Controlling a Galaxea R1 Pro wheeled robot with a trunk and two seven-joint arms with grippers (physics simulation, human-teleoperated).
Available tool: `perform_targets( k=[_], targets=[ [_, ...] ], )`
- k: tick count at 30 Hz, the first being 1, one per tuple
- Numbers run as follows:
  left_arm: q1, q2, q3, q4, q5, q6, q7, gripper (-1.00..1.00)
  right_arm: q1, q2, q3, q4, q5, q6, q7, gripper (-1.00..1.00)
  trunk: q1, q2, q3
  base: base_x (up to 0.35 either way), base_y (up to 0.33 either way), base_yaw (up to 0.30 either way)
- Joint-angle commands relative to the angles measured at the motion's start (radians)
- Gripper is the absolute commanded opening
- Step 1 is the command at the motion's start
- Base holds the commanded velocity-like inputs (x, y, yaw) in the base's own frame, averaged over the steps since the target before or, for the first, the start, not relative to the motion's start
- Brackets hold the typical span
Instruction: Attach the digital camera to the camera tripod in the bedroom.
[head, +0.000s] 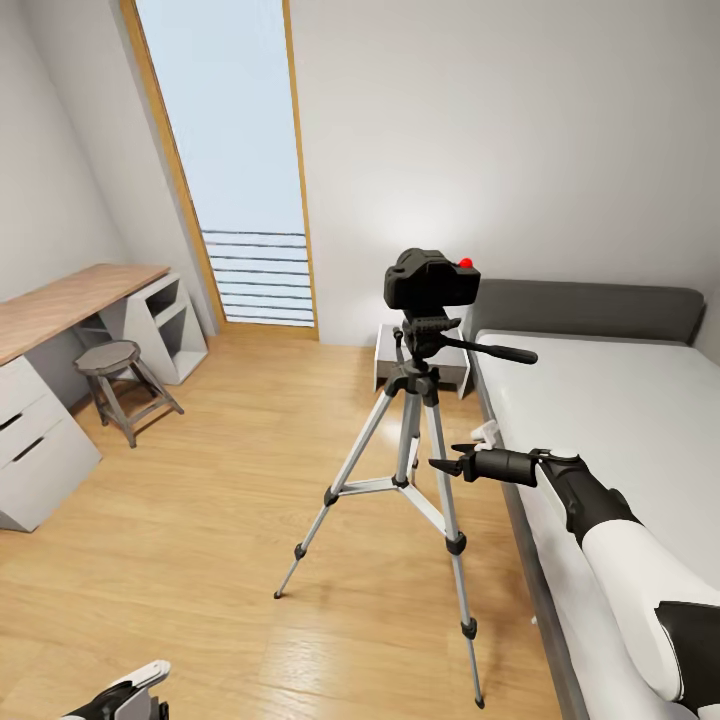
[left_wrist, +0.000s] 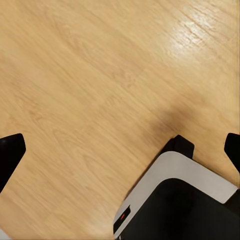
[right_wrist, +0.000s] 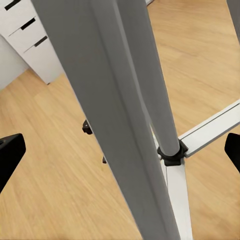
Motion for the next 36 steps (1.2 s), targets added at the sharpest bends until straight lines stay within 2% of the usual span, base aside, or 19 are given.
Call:
perform_targets(
  k=[1, 6, 18, 36],
  targets=[
    [-0.001, -0.001, -0.009, 0.000, 0.006, 0.004, 0.002, 1.00, -0.001, 0.000, -0.003, -0.001, 0.007, 0.006, 0.005, 1.00, 0.000, -0.002, -0.002, 0.000, 0.000, 0.000],
    [-0.001, -0.003, -0.009, 0.000, 0.006, 0.003, 0.003, 1.00, -0.001, -0.001, -0.003, -0.001, 0.007, 0.005, 0.005, 1.00, 0.000, -0.002, -0.002, -0.038, 0.005, 0.000],
    [-0.001, -0.008, -0.009, 0.000, 0.006, 0.003, 0.004, 1.00, -0.001, -0.001, -0.003, 0.000, 0.005, 0.004, 0.004, 1.00, 0.000, -0.002, -0.002, -0.228, 0.111, 0.000],
    [-0.001, -0.008, -0.009, 0.000, 0.005, 0.002, 0.001, 1.00, -0.001, -0.002, -0.003, 0.000, 0.005, 0.004, -0.017, 1.00, 0.000, -0.002, -0.002, -0.019, 0.012, 0.000]
  ],
)
